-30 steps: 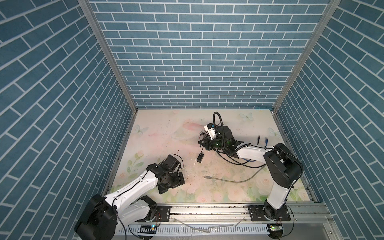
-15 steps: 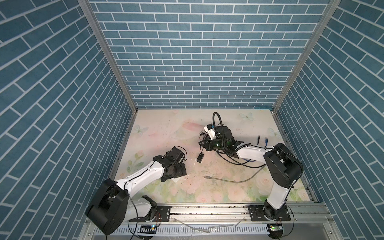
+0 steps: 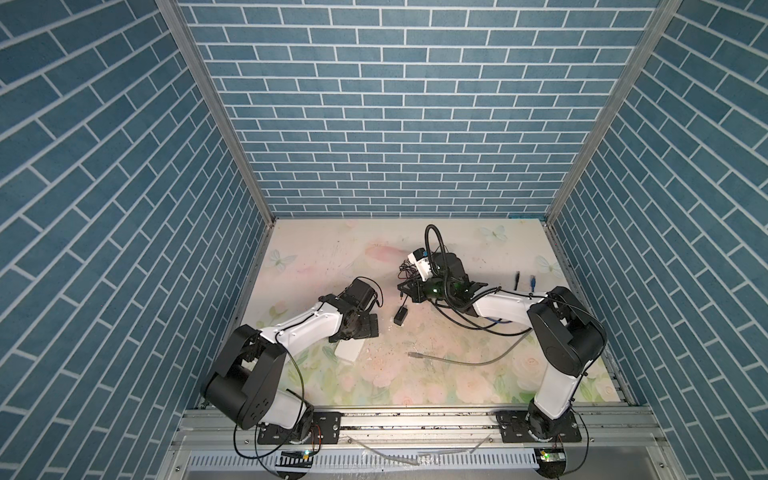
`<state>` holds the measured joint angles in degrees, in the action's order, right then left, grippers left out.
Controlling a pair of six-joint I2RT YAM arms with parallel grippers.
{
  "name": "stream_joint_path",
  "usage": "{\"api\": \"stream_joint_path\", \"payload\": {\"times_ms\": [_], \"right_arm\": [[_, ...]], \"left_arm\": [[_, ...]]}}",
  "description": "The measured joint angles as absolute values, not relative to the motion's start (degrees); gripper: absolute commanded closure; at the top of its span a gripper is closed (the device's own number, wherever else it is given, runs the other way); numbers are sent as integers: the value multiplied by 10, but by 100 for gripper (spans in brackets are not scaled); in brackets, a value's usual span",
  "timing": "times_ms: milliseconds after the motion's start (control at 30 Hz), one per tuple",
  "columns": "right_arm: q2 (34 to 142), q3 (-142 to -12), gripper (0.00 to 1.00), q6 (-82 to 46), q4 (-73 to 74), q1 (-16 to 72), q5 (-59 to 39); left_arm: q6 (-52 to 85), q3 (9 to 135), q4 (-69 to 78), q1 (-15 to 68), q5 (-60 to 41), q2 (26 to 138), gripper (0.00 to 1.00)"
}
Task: Insert the plug into the switch port
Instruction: 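Lower the left gripper over the white router box's top port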
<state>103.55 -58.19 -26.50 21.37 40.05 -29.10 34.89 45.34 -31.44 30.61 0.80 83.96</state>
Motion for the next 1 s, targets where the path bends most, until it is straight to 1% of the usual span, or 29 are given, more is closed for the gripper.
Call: {"api": "stream_joint_path", "payload": {"times_ms": [233,500,700,1000], "right_arm": [[1035,-582,100,-265,214,401,-291],[1035,-580,100,-265,214,401,-291],[1035,-580,100,-265,215,401,-294],[1035,-579,100,-266,215,401,-295]], "left_arm": [[308,456,-331,306,7,836,0],[260,456,-401,306,23,778,0],[245,456,-430,312,23,793,0],[230,456,-420,326,14,834,0]]}}
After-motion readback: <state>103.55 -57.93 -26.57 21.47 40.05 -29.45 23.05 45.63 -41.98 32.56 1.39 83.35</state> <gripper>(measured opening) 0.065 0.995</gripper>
